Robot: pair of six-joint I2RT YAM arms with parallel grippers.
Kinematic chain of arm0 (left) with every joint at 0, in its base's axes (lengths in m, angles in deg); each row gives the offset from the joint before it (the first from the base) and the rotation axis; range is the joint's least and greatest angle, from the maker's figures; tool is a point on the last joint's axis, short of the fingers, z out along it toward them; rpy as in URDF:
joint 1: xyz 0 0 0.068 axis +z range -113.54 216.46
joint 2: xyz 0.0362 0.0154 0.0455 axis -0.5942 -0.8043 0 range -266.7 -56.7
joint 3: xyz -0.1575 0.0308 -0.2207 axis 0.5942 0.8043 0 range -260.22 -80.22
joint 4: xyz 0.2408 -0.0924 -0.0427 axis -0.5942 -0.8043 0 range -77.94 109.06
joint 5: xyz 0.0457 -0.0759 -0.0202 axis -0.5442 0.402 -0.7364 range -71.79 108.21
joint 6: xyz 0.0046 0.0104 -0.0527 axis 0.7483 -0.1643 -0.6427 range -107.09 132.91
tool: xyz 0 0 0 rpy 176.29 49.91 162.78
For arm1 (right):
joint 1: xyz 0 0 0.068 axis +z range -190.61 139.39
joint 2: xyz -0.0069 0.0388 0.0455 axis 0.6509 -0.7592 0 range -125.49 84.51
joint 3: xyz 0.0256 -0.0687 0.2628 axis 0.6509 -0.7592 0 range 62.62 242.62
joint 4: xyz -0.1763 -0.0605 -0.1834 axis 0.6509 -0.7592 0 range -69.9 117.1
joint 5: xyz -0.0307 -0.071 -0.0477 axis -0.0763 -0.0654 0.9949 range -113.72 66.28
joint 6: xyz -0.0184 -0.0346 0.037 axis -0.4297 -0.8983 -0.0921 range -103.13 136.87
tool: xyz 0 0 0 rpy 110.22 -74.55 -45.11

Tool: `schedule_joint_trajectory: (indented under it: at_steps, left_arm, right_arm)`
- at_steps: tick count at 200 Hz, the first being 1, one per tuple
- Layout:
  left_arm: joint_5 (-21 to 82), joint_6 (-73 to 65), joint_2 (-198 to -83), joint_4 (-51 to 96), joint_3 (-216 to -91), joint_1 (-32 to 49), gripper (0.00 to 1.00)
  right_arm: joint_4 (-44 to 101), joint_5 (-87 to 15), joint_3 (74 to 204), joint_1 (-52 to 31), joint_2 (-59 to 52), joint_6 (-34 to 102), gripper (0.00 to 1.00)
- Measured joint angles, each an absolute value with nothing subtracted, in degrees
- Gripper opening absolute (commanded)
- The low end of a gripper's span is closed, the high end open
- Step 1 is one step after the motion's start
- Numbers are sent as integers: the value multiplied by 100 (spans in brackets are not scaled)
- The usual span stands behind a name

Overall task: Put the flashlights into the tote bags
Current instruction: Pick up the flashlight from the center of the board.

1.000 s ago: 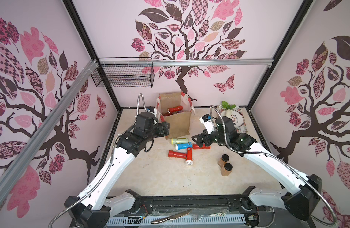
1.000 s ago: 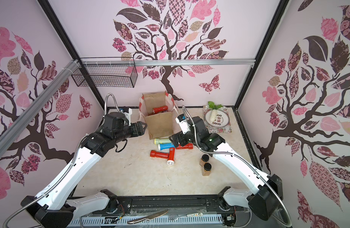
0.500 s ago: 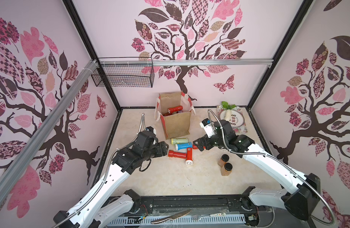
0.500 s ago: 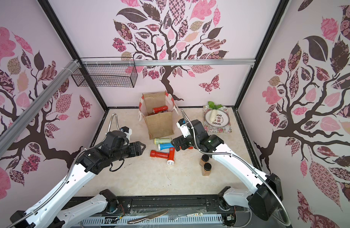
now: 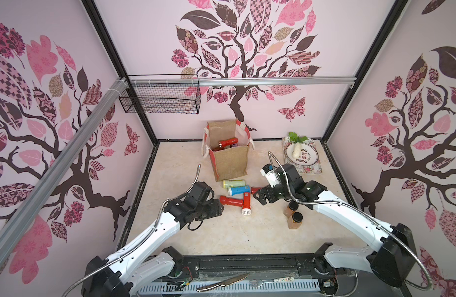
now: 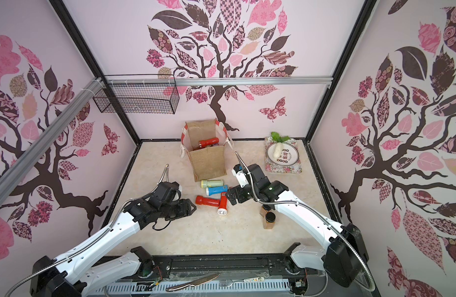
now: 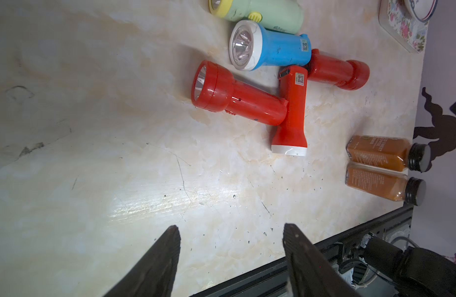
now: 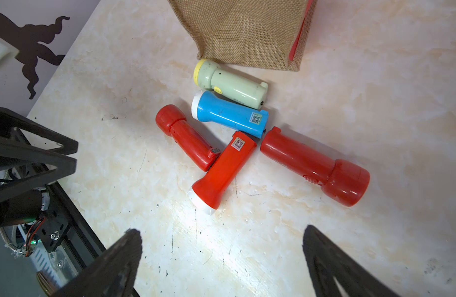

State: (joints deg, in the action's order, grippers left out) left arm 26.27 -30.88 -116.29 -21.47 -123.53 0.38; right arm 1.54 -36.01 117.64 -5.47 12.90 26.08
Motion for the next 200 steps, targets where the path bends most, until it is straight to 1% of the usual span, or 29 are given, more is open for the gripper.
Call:
schedule_joint_trajectory:
  at_steps: [47, 63, 102, 113, 152, 185, 200]
  left_arm:
    - [2624, -3062, -12526, -1533, -12375, -338, 61]
    - [2620, -3064, -12847, -1433, -12462, -379, 62]
    - [2498, -3189, -13581, -1116, -12849, -384, 73]
    - [2467, -3217, -13804, -1015, -12976, -384, 75]
    - [2310, -3370, -14515, -766, -13382, -384, 75]
    - [2155, -3609, -14834, -709, -13550, -384, 85]
    - [2089, -3716, -14934, -720, -13629, -384, 87]
  right_arm:
    - [204, -3719, 11637, -1135, 1253, 2818, 100]
    - [230, -3654, 11686, -1262, 1178, 2851, 100]
    - [315, -3632, 11806, -1262, 934, 2851, 100]
    - [320, -3632, 11806, -1262, 936, 2851, 100]
    - [335, -3630, 11806, -1262, 936, 2851, 100]
    - [335, -3597, 11806, -1262, 936, 2848, 100]
    - [335, -3588, 11806, -1262, 936, 2851, 100]
